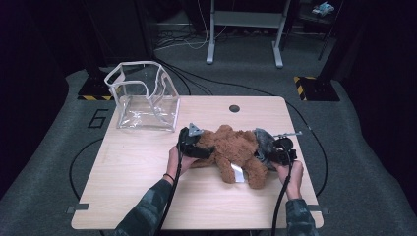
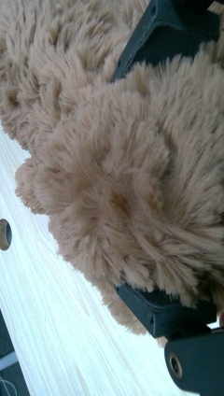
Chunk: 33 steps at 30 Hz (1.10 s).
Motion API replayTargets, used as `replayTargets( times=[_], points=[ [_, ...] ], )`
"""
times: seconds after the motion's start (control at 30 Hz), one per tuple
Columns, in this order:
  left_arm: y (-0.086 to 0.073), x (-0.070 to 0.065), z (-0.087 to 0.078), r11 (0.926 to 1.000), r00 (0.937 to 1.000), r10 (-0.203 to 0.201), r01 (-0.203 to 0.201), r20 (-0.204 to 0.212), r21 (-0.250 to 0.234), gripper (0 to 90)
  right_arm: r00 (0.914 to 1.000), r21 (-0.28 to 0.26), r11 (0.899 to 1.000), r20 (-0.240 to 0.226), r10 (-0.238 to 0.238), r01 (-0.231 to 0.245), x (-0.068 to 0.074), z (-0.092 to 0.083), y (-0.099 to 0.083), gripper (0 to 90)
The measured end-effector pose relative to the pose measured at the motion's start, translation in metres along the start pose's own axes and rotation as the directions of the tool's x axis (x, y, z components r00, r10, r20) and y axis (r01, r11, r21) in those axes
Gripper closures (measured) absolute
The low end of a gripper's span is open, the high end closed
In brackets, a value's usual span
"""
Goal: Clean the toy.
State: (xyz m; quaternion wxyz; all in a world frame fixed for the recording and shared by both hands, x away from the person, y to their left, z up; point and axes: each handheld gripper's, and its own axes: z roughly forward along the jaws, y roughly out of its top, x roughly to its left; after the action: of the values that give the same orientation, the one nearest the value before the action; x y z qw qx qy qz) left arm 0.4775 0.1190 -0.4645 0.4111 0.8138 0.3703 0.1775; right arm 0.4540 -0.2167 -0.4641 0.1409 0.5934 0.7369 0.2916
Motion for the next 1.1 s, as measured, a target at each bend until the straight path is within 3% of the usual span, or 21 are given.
replayTargets(
  times=[0.07, 0.27, 0.33, 0.47, 0.57, 0.7, 0.87, 0.97, 1.1],
  points=[
    [0.000, -0.001, 0.001, 1.0000, 1.0000, 0.001, -0.001, -0.005, -0.005, 9.6, 0.9997, -0.029, 1.000, -0.025, -0.001, 0.000, 0.002, -0.015, -0.002, 75.3],
    [0.002, -0.007, 0.004, 0.9995, 0.9994, 0.021, -0.020, -0.029, 0.026, 5.0, 0.9929, -0.098, 0.992, -0.075, -0.092, 0.084, 0.025, -0.040, -0.002, 75.2],
    [0.002, -0.008, 0.005, 0.9995, 0.9992, 0.019, -0.018, -0.036, 0.026, 4.0, 0.9902, -0.100, 0.990, -0.092, -0.106, 0.096, 0.038, -0.039, 0.001, 75.1],
    [0.002, -0.008, 0.005, 0.9995, 0.9993, 0.021, -0.021, -0.031, 0.024, 4.2, 0.9901, -0.043, 0.993, -0.078, -0.117, 0.114, 0.052, -0.016, 0.001, 74.6],
    [0.002, -0.008, 0.005, 0.9995, 0.9993, 0.021, -0.020, -0.031, 0.023, 4.3, 0.9912, -0.030, 0.993, -0.060, -0.118, 0.117, 0.053, -0.012, -0.001, 74.6],
    [0.001, -0.007, 0.005, 0.9997, 0.9993, 0.012, -0.011, -0.034, 0.023, 4.2, 0.9903, 0.008, 0.991, -0.045, -0.131, 0.132, 0.048, -0.019, -0.007, 74.8],
    [0.001, -0.007, 0.006, 0.9998, 0.9994, 0.004, -0.003, -0.033, 0.021, 3.8, 0.9880, 0.037, 0.988, -0.036, -0.150, 0.152, 0.042, -0.029, -0.021, 74.9],
    [0.000, -0.007, 0.006, 0.9998, 0.9995, 0.003, -0.003, -0.032, 0.020, 3.8, 0.9901, 0.045, 0.989, -0.032, -0.137, 0.138, 0.036, -0.032, -0.033, 74.9],
    [0.000, -0.006, 0.006, 0.9997, 0.9995, 0.008, -0.007, -0.031, 0.025, 3.8, 0.9889, 0.090, 0.985, -0.002, -0.148, 0.148, 0.029, -0.036, -0.046, 74.7]
  ],
)
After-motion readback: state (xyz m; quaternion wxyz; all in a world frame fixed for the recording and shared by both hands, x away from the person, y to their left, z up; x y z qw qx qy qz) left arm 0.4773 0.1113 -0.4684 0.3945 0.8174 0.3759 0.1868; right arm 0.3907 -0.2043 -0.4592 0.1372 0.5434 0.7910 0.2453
